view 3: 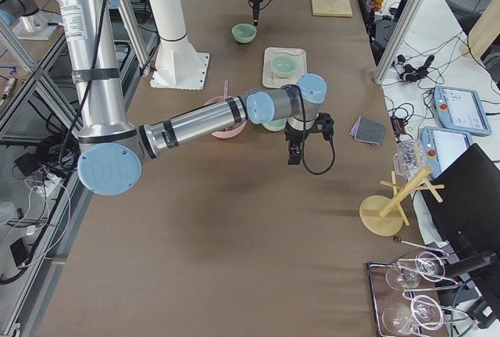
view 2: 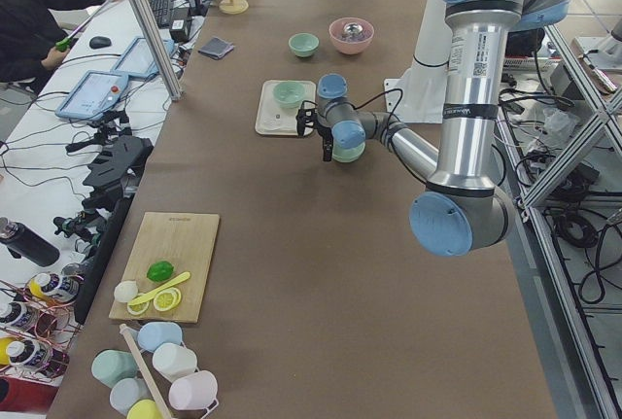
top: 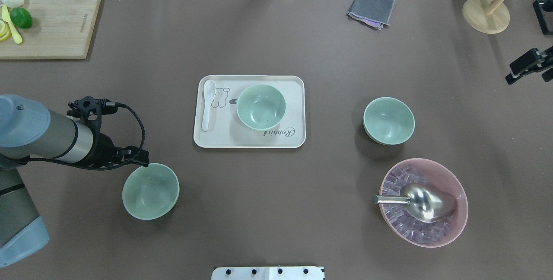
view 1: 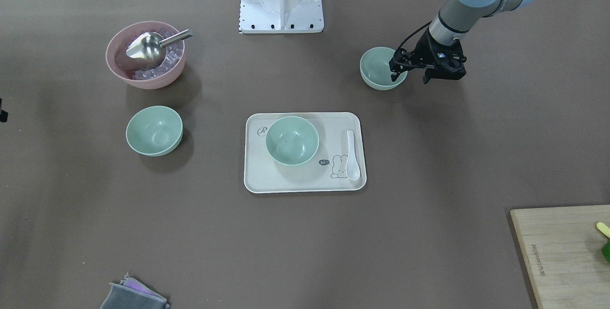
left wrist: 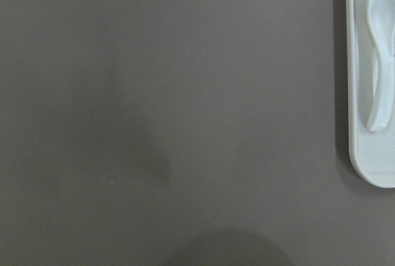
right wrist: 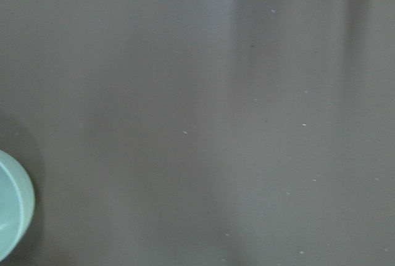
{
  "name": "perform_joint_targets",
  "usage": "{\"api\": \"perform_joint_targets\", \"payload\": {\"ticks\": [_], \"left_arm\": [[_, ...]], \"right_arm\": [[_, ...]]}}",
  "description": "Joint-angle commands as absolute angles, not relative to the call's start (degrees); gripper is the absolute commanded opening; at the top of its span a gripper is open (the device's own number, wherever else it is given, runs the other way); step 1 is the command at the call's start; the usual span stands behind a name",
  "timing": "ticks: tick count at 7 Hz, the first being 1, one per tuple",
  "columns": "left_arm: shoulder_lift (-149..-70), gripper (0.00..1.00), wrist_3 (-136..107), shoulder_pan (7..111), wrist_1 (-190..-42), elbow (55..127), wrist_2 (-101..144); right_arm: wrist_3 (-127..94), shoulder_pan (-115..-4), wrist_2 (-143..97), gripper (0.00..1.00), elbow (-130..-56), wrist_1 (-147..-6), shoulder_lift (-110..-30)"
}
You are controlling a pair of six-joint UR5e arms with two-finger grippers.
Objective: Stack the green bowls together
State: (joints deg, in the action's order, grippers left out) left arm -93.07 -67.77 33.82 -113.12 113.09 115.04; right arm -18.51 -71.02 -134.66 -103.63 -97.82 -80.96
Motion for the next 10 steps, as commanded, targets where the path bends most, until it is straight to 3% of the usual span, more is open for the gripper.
{"api": "perform_joint_targets", "payload": {"ticks": [1,2,3,5,10], "left_arm": [[-92.9,0.94,-67.76,31.39,-113.12,113.03,114.87],[-92.81,0.7,-67.76,30.77,-113.12,113.03,114.87],[-92.64,0.41,-67.76,30.67,-113.12,112.77,114.87],[-90.01,0.0,-67.59,31.2,-113.2,113.11,114.96],[-89.2,0.0,-67.76,42.61,-112.77,117.16,129.09]], "right_arm": [[-27.64,-65.07,-133.6,1.0,-103.45,-97.82,-75.7],[-30.9,-62.78,-132.81,1.0,-103.27,-97.82,-74.11],[-33.37,-61.36,-131.85,1.0,-103.27,-97.82,-72.96],[-35.33,-59.51,-130.7,1.0,-103.1,-97.82,-72.07],[-35.6,-58.19,-130.69,1.0,-102.57,-97.74,-71.98]]}}
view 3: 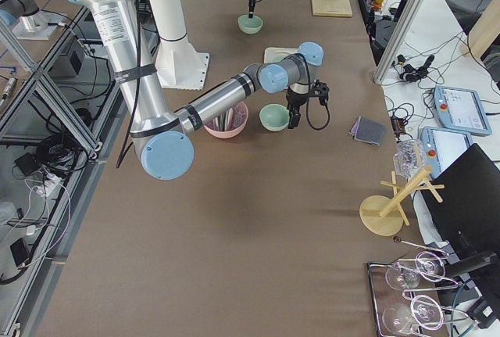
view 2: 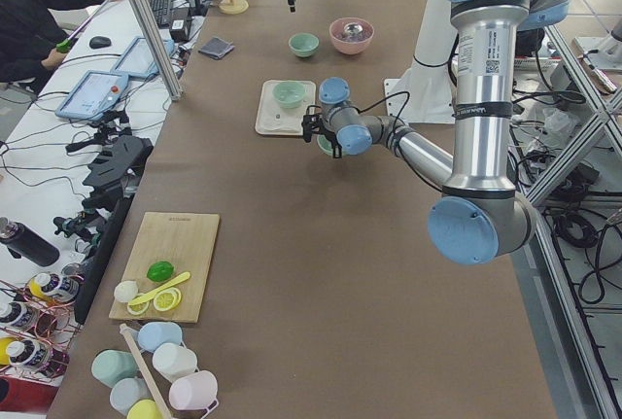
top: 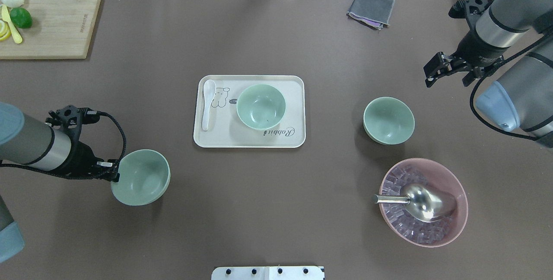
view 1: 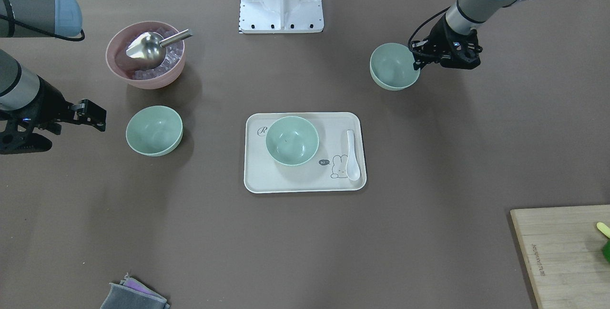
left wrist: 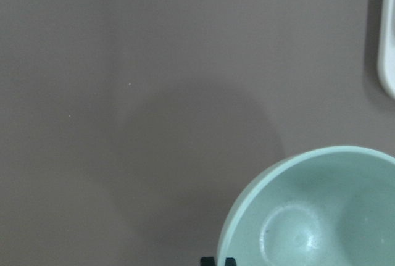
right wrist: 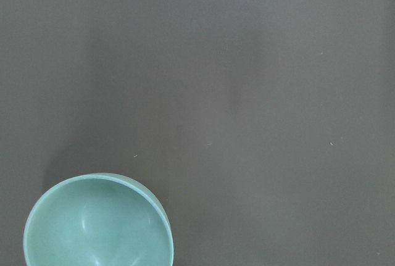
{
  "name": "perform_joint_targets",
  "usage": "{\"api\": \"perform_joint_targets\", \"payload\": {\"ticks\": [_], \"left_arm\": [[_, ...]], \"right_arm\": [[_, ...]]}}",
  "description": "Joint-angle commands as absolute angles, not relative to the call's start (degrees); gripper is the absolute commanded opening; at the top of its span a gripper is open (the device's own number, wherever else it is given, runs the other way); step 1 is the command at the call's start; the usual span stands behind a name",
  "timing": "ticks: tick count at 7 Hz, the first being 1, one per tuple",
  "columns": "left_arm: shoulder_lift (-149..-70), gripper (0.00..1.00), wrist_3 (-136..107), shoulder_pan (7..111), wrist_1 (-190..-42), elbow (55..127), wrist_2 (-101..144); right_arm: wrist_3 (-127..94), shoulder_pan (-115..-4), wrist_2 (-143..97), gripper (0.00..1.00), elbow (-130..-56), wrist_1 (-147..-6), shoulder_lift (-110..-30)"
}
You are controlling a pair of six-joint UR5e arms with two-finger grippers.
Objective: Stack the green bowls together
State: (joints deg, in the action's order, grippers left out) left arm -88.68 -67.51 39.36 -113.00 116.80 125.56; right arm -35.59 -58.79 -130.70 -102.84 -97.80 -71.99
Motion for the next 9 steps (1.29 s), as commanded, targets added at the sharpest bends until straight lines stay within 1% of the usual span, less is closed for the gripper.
{"api": "perform_joint_targets", "payload": {"ticks": [1,3,4,7,8,9], "left_arm": [[-92.34,0.0,-68.11,42.71,-111.55,115.85,129.11],[-107.76,0.0,-68.29,43.15,-91.95,114.01,128.32],[-110.97,0.0,-68.29,43.15,-89.06,113.56,126.93],[-114.07,0.0,-69.08,43.68,-88.77,112.86,127.0],[-117.13,0.0,-71.69,43.86,-88.77,110.94,127.18],[-118.81,0.0,-72.76,43.86,-88.77,109.53,127.18]], "right_arm": [[-35.6,-56.7,-130.17,1.0,-100.48,-96.17,-70.33],[-35.16,-54.23,-125.86,1.0,-99.23,-93.43,-69.79],[-35.24,-51.53,-125.51,1.0,-99.05,-93.08,-69.18],[-35.6,-48.43,-124.02,1.0,-97.56,-90.0,-70.13],[-35.6,-47.82,-123.84,0.99,-96.08,-89.91,-70.14],[-35.51,-47.64,-123.84,0.94,-95.37,-89.91,-70.22]]}}
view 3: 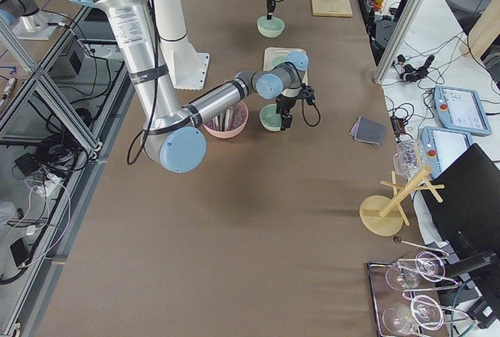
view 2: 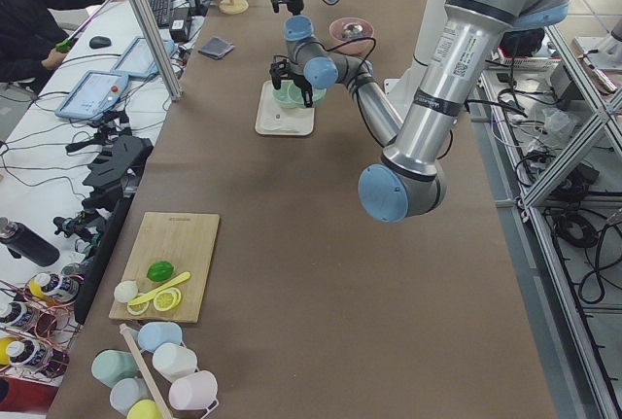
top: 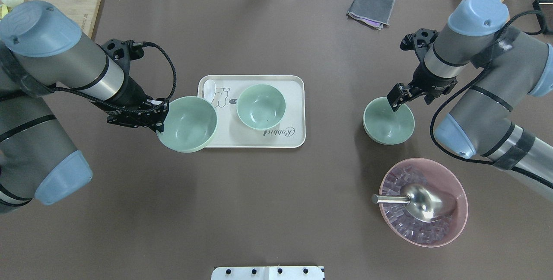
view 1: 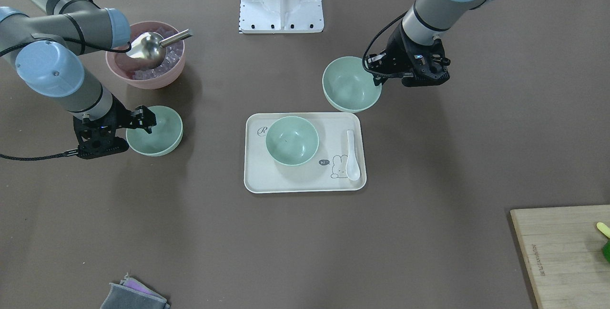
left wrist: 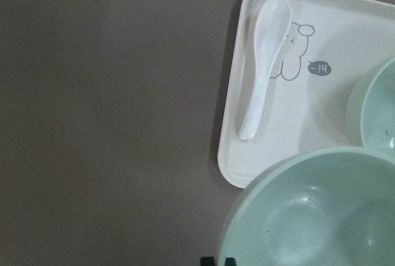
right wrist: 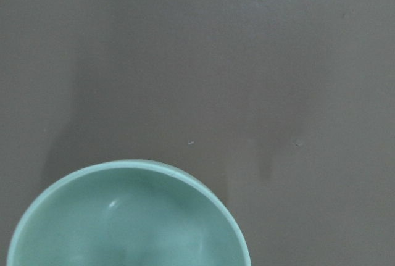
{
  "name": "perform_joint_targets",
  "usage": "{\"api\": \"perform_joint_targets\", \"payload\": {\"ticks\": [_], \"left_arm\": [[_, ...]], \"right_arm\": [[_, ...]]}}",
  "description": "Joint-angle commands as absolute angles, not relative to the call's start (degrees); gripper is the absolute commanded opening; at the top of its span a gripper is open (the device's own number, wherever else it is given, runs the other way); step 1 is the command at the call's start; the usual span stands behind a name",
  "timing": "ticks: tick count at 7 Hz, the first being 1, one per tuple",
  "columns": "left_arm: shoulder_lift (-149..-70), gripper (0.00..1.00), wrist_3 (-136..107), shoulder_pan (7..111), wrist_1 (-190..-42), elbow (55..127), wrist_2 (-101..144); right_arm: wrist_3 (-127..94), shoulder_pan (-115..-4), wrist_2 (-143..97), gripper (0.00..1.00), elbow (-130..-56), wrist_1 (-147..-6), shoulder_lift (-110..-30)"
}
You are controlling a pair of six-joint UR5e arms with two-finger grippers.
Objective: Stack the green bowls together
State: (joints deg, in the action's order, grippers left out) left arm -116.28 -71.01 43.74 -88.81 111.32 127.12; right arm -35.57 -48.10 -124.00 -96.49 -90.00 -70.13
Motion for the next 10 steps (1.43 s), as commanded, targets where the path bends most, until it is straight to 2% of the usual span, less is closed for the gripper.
{"api": "perform_joint_targets", "payload": {"ticks": [1,2,4,7,10], "left_arm": [[-118.91,0.0,-72.86,43.86,-88.77,109.6,127.18],[-118.92,0.0,-72.77,43.86,-88.86,109.51,127.0],[-118.83,0.0,-72.69,43.95,-88.86,109.42,127.0],[-118.92,0.0,-72.69,43.95,-89.03,109.34,127.0],[-119.09,0.0,-73.47,43.77,-88.95,109.25,126.91]], "right_arm": [[-35.51,-47.55,-123.92,0.81,-95.54,-90.0,-70.14],[-35.51,-47.55,-124.27,0.57,-95.89,-90.0,-69.96],[-35.51,-47.64,-124.11,0.0,-96.06,-90.0,-70.22],[-35.33,-47.9,-124.62,0.0,-96.33,-90.0,-70.84],[-35.51,-54.56,-136.1,0.0,-96.59,-90.0,-69.09]]}}
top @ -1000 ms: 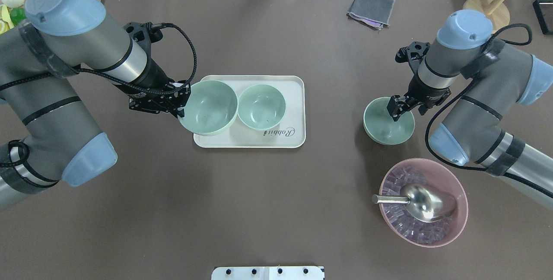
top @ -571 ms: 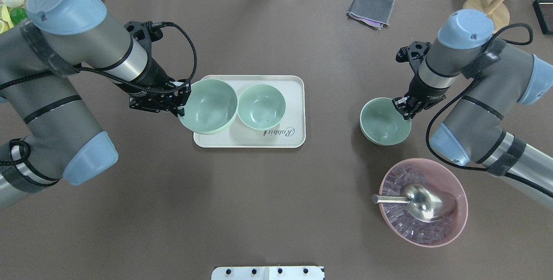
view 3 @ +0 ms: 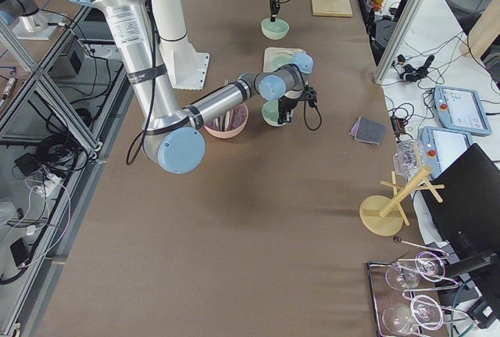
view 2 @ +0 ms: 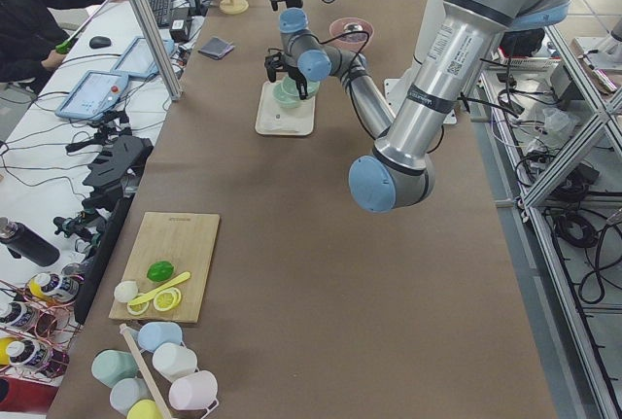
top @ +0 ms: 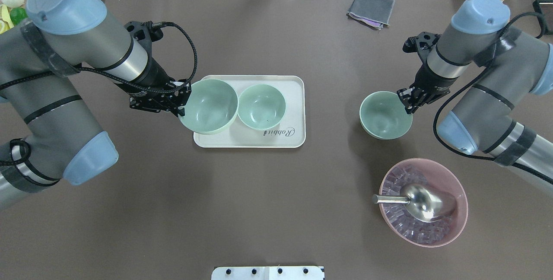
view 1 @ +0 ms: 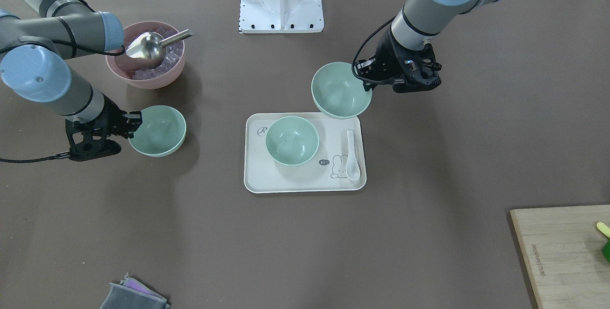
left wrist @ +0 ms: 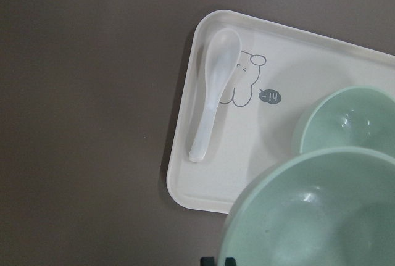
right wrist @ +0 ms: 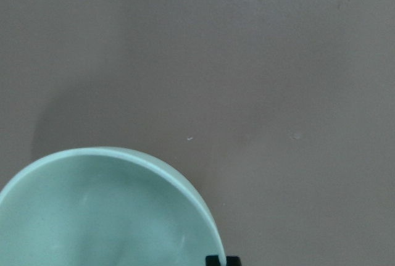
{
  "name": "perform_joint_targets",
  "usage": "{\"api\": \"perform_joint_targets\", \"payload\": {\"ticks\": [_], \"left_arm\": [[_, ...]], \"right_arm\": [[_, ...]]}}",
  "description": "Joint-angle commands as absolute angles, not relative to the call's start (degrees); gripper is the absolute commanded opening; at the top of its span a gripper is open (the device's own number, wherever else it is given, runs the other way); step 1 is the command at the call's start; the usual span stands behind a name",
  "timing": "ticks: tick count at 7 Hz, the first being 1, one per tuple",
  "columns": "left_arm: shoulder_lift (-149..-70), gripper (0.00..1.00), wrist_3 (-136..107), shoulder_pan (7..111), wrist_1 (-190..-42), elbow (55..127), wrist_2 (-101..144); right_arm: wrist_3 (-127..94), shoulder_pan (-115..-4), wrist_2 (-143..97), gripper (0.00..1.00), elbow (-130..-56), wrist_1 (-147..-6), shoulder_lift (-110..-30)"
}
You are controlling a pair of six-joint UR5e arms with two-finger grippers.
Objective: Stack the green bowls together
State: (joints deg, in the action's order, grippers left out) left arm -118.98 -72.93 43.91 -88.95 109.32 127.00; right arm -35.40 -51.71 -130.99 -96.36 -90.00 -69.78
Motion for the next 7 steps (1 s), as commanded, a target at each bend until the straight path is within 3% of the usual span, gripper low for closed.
{"api": "perform_joint_targets", "payload": {"ticks": [1,4,7], "left_arm": [[-121.27,0.0,-74.61,43.68,-89.12,106.99,126.91],[-123.84,0.0,-80.74,42.98,-96.11,101.88,122.65],[-123.84,0.0,-83.14,39.38,-98.88,101.34,117.87]], "right_arm": [[-36.12,-55.01,-136.84,0.0,-97.03,-90.09,-68.65],[-39.46,-55.72,-136.67,0.0,-96.94,-90.61,-65.49],[-39.64,-57.21,-136.58,0.0,-97.03,-90.62,-64.78]]}}
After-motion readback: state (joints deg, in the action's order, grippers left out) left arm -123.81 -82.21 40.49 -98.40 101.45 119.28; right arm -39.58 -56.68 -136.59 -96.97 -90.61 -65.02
